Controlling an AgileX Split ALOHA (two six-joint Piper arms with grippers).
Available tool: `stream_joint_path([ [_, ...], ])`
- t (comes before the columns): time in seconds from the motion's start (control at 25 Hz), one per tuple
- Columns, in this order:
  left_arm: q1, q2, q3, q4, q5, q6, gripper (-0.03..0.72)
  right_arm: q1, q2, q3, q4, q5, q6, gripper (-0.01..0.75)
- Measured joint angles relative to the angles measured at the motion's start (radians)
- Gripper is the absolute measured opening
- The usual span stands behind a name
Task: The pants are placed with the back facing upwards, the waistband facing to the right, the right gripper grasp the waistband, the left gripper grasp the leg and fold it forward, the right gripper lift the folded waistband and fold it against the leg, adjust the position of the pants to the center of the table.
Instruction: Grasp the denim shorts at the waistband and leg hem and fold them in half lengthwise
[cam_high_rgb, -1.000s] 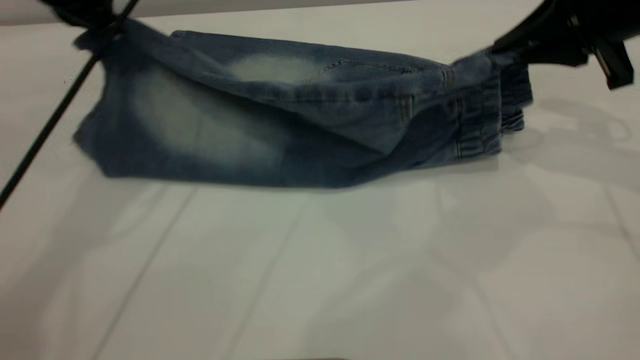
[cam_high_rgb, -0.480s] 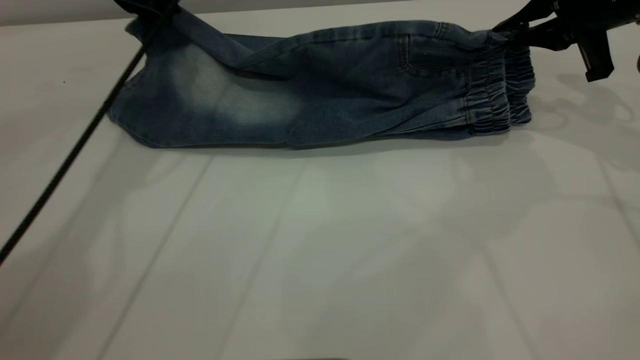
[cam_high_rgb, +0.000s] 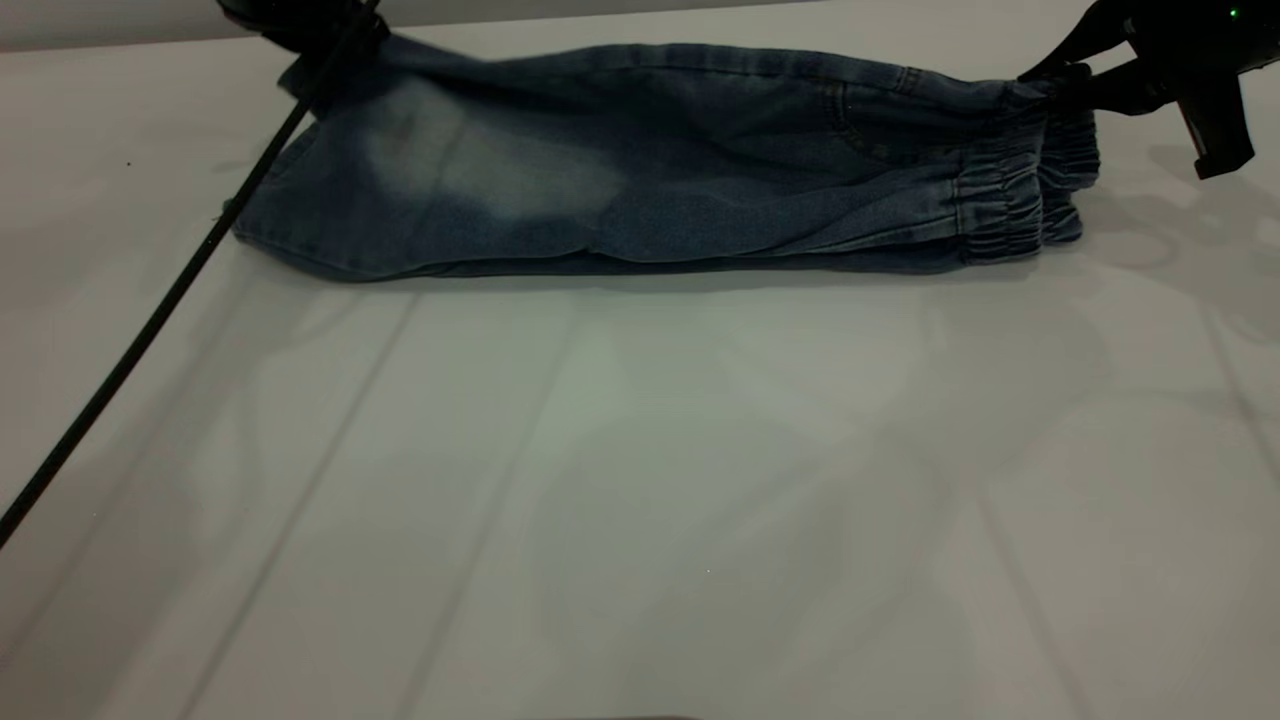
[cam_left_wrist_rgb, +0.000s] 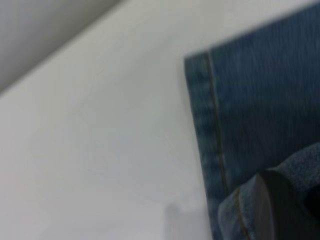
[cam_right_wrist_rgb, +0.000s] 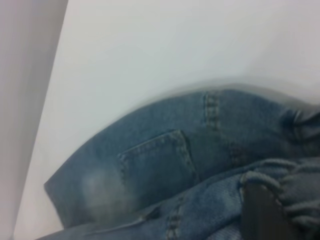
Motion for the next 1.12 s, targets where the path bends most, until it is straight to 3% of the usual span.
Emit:
stream_joint_path([
  [0.2, 0.003, 0.015, -0.003, -0.001, -0.055, -0.023, 0.05, 0.0, 0.0, 0.0, 0.005, -0.048, 0.019, 0.059],
  [0.44, 0.008, 0.044, -0.003, -0.001, -0.073, -0.087, 0.13, 0.0, 0.001, -0.008, 0.009, -0.066, 0.043, 0.113],
  [0.84, 0.01, 0.045, -0.003, 0.003, -0.123, -0.28, 0.403, 0.0, 0.028, -0.056, 0.012, -0.03, 0.015, 0.465],
  [0.96, 0.01, 0.035, -0.003, 0.003, -0.093, -0.331, 0.476, -0.008, 0.028, -0.057, -0.014, 0.052, -0.061, 0.519],
  [1.12, 0.004, -0.02, -0.003, 0.003, 0.013, -0.328, 0.501, -0.021, 0.006, -0.059, -0.112, 0.176, -0.116, 0.535],
])
